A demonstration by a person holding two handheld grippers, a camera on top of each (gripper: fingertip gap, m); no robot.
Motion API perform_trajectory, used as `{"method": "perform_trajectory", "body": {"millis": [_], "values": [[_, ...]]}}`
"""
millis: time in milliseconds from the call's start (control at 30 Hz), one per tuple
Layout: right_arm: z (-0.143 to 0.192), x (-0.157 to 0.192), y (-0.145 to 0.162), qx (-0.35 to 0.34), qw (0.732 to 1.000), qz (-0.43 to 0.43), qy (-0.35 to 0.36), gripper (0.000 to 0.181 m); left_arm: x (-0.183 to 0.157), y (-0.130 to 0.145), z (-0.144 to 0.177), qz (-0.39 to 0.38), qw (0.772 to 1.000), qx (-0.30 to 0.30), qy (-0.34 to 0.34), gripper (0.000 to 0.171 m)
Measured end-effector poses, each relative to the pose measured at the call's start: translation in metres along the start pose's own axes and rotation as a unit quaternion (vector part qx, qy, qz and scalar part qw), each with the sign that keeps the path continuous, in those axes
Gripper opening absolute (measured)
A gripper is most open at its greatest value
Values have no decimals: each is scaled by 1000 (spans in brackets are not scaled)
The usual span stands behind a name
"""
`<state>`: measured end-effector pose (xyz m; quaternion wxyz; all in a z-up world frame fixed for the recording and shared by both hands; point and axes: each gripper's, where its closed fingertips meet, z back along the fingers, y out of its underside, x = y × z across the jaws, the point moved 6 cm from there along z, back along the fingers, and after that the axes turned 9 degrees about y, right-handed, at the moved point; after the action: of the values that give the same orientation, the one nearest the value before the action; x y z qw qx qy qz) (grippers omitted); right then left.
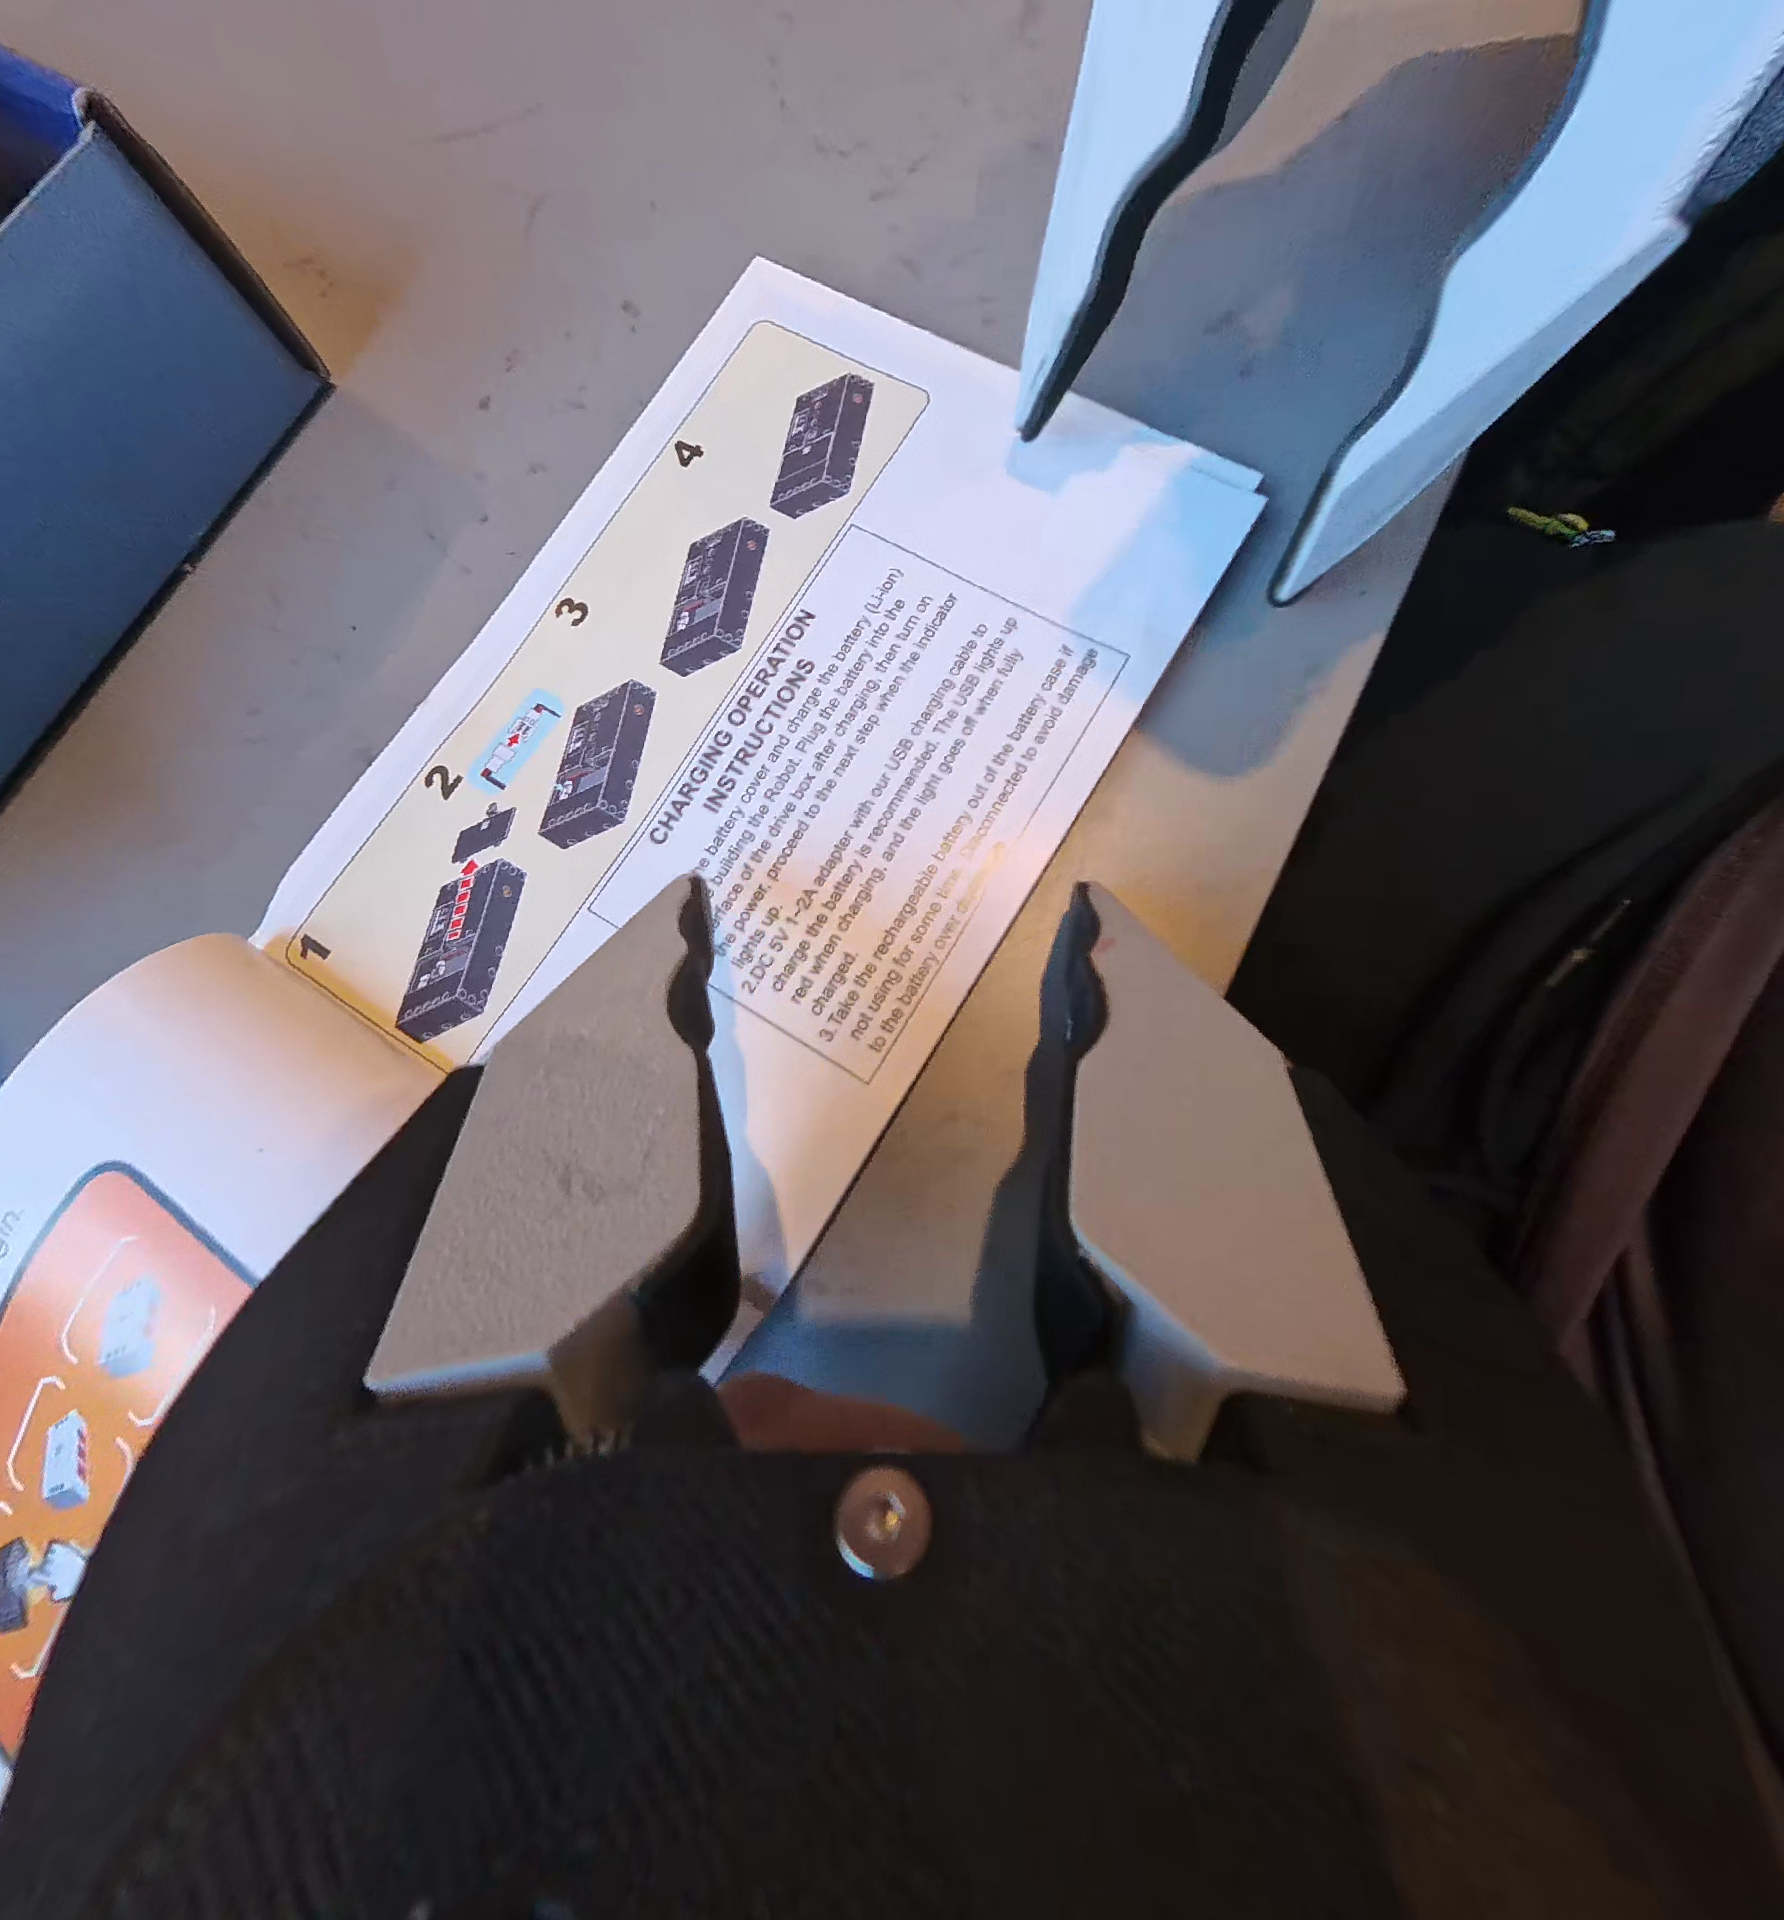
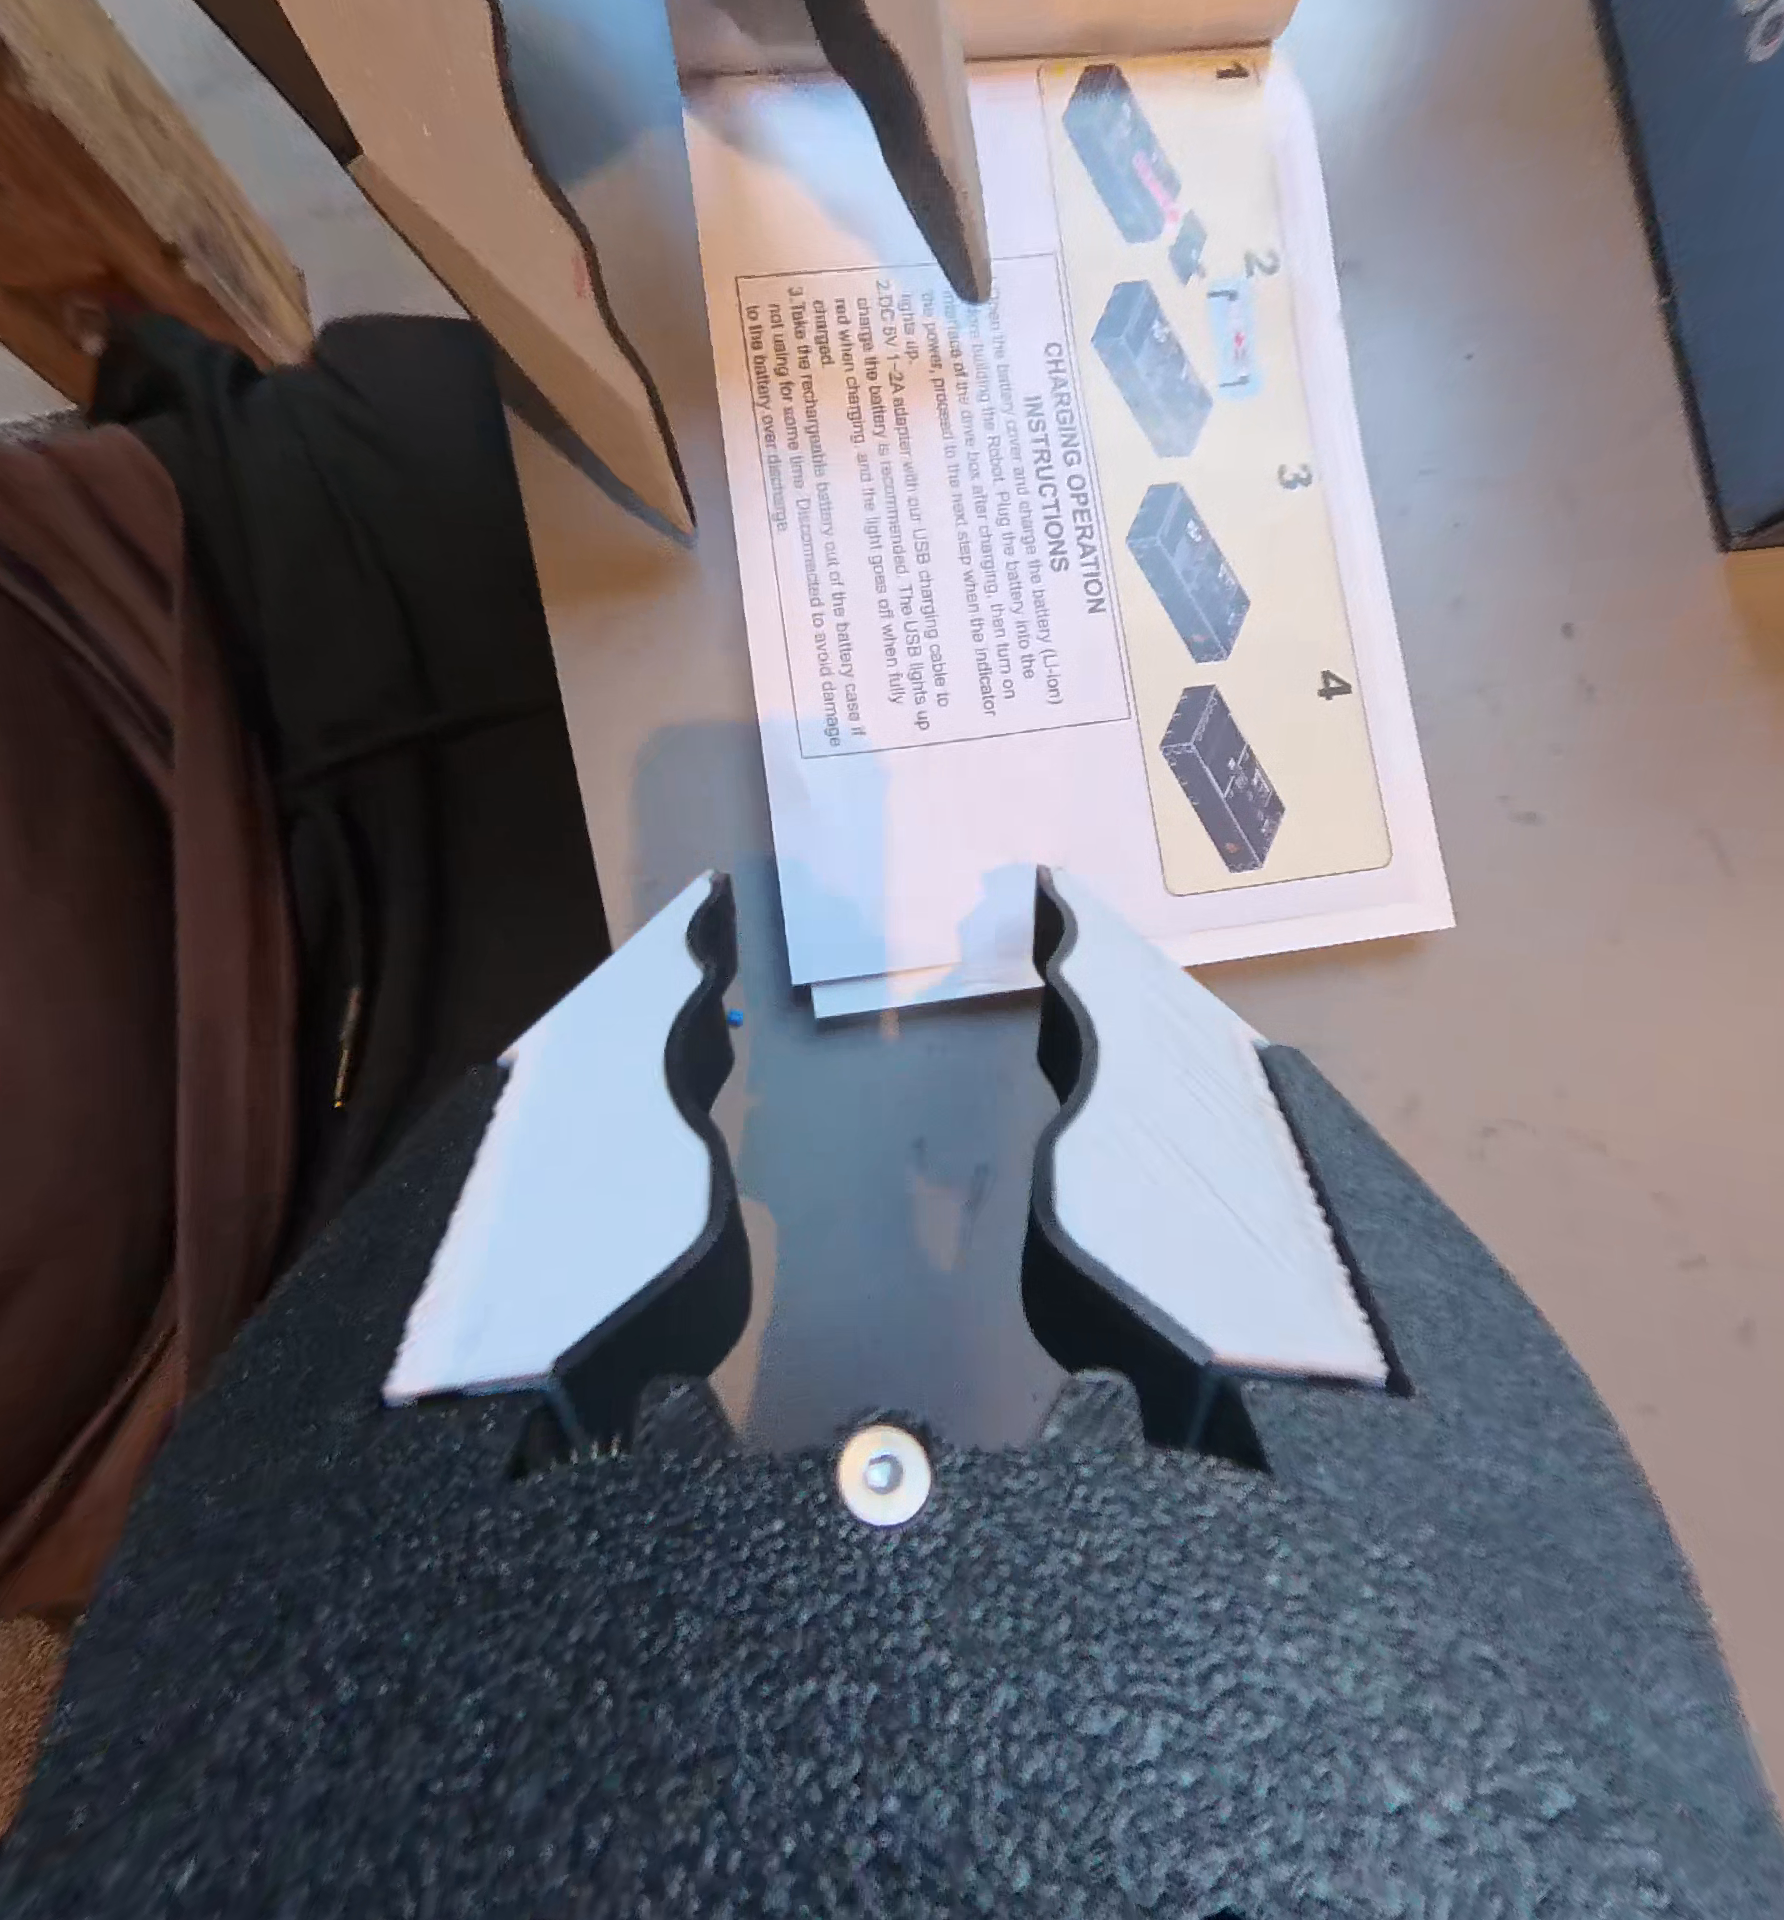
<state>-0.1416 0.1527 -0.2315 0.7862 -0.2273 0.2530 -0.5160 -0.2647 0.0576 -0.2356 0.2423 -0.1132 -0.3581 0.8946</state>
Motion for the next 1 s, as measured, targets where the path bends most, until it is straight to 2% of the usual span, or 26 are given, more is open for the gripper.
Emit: {"method": "perform_trajectory", "body": {"millis": [167,500,533,633,700,900,1000], "values": [[-3,-5,-2,-4,1000,-4,21,53,-1,2,-2,-2,1000,5,4,66],[1,-9,-4,-22,999,-34,5,50,-3,1,-2,-2,1000,3,7,66],[1,-8,-3,-21,999,-34,1,45,-3,1,-2,-2,1000,4,8,66],[1,-5,-5,-24,1000,-20,-2,10,-4,0,-3,-6,1000,2,7,65],[2,-6,-6,-27,999,-16,2,1,-5,-1,-2,-8,1000,1,6,65],[6,-9,-11,-47,998,-34,5,0,-6,-5,-1,-16,1000,-8,-1,63],[10,-11,-15,-62,997,-47,3,0,-7,-14,1,-33,999,-29,-27,57]]}}
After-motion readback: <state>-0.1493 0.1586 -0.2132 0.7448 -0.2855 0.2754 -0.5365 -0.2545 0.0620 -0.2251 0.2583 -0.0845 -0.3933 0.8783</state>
